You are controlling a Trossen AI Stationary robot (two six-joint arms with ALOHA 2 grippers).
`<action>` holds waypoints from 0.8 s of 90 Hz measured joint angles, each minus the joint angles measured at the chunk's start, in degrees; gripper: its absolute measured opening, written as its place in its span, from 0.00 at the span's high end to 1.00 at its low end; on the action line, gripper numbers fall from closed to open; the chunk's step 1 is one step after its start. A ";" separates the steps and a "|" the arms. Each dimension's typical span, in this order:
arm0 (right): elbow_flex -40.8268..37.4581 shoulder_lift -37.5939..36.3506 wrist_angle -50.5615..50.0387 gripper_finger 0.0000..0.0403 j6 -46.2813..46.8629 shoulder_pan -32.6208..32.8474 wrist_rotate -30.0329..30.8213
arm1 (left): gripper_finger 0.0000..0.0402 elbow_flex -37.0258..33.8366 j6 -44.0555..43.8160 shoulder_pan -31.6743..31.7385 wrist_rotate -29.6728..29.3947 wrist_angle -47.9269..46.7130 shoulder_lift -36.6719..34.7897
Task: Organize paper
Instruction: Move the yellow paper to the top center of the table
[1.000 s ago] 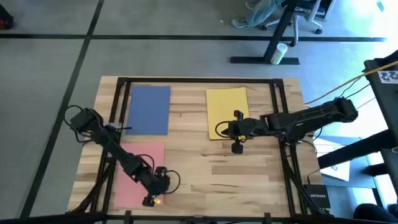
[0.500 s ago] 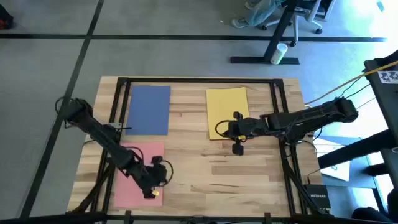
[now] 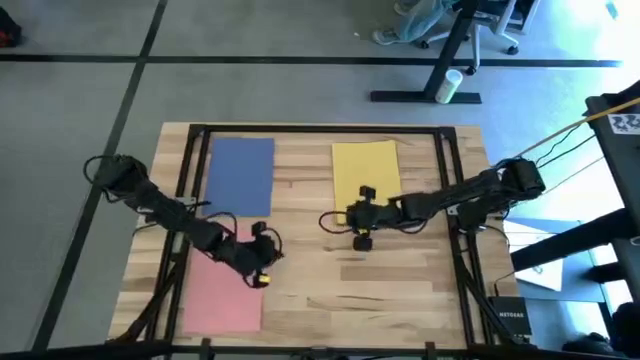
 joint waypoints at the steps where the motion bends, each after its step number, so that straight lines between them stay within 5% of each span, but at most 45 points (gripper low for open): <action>1: -0.01 0.03 -0.07 0.75 -0.18 -0.58 0.11 | 1.00 -0.22 0.11 0.20 0.01 0.37 0.00; 16: -2.26 0.22 0.39 0.97 -3.21 -8.33 0.67 | 1.00 -3.43 1.38 3.08 0.00 7.91 0.00; 31: -4.84 0.22 2.99 0.99 -2.29 -13.87 -3.53 | 1.00 -6.19 5.02 6.31 0.68 22.21 0.00; 50: -9.62 0.20 8.86 1.00 1.29 -17.72 -9.21 | 1.00 -11.42 11.43 12.69 8.25 44.14 -0.02; 72: -12.69 0.18 10.66 1.00 3.63 -20.04 -9.73 | 1.00 -14.46 15.21 23.11 15.59 52.19 -0.04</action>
